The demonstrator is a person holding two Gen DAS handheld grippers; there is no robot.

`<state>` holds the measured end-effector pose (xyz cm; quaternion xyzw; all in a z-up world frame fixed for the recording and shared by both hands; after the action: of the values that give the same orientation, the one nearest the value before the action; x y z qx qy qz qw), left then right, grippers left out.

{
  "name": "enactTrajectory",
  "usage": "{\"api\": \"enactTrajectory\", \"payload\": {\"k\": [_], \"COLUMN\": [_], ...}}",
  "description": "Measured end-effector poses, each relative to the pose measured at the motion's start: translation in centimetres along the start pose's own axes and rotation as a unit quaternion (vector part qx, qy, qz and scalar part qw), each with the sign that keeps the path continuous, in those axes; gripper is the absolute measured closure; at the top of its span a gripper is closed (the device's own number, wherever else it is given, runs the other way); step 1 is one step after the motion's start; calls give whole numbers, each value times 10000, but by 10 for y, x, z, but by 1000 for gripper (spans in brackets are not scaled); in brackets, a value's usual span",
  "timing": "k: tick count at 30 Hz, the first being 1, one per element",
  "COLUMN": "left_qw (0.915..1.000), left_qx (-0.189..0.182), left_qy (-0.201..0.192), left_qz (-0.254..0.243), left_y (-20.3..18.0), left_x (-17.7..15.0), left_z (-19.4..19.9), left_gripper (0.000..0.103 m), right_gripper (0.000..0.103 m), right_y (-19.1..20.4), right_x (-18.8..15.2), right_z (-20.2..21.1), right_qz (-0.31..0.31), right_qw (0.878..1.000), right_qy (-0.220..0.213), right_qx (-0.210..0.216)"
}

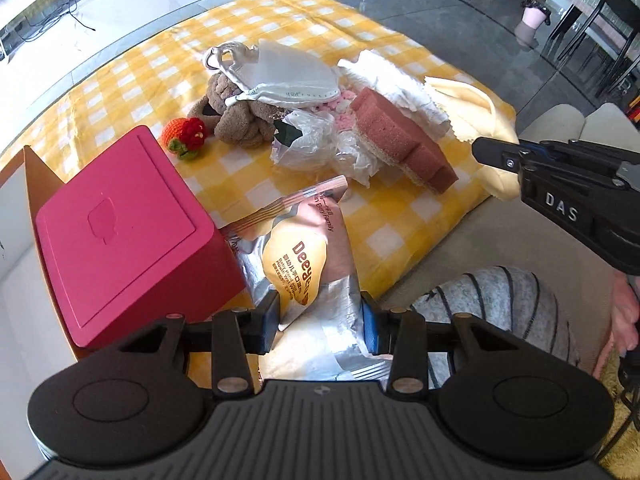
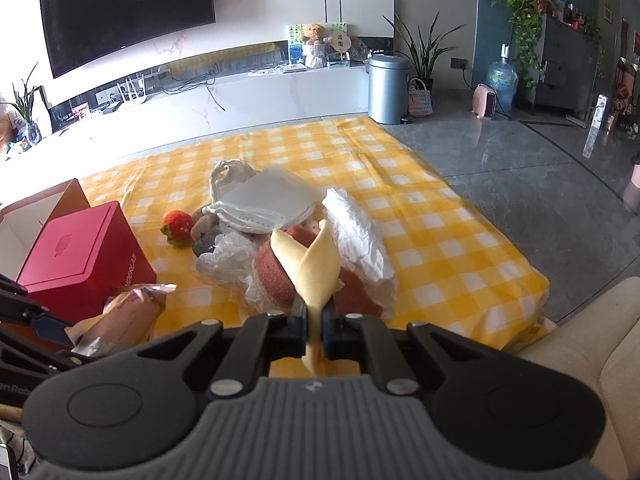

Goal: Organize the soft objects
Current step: 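Carry the snack bag into the white box and open the left gripper while the right carries the cloth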

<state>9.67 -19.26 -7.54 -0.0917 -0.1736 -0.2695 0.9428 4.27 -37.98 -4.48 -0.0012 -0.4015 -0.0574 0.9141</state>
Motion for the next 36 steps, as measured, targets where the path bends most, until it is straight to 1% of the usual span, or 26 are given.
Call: {"api": "enactTrajectory", "payload": {"k": [5, 7, 15, 18, 22, 23, 24, 25, 27, 30, 32, 34, 36], "left_qw": [9984, 9968, 9878, 9813, 9654, 9610, 9588, 9564, 9526, 9468, 9438, 9429, 9429], "left_qx": [-420, -548, -859, -926, -886, -833, -731, -554, -7, 849, 1203, 1335, 1285], "left_qy": [-280, -421, -1047, -1322, -1799, -1902, -1947, -1969, -1997, -1947, -1870, -1747, -1673], "left_qz": [240, 413, 772, 1048, 1667, 1827, 1937, 2083, 2293, 2417, 2446, 2501, 2577], "left_y": [12, 17, 40, 57, 91, 102, 112, 123, 142, 165, 177, 188, 196], "left_x": [-17, -21, -40, -52, -74, -82, -88, -94, -103, -109, -110, -112, -115], "left_z": [22, 29, 64, 79, 100, 107, 112, 116, 123, 121, 114, 106, 100], "left_gripper": [59, 59, 59, 59, 59, 59, 59, 59, 59, 59, 59, 60, 60], "right_gripper": [98, 98, 98, 98, 98, 98, 98, 98, 98, 98, 98, 98, 98], "right_y": [10, 14, 40, 52, 74, 83, 91, 100, 120, 157, 185, 214, 241], "right_x": [8, 11, 23, 28, 35, 37, 39, 42, 45, 50, 50, 48, 44], "right_z": [13, 18, 39, 45, 52, 54, 55, 56, 56, 50, 43, 35, 28], "right_qz": [108, 126, 293, 342, 460, 510, 549, 553, 573, 665, 743, 887, 1027], "right_qw": [9999, 9997, 9987, 9981, 9965, 9956, 9947, 9938, 9917, 9865, 9818, 9760, 9688], "right_qy": [-126, -200, -425, -492, -586, -615, -634, -650, -657, -624, -537, -403, -253], "right_qx": [-31, -55, 22, 104, 389, 488, 594, 712, 941, 1363, 1661, 1946, 2243]}}
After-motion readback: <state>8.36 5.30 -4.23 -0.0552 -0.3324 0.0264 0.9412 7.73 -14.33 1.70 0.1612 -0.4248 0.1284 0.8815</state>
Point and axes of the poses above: each gripper's, at about its wrist camera, not at the fingertips, and z roughly against the way its jaws point, y to its left, x to its top, the point moved 3 cm from there along -z, roughly the way its jaws point
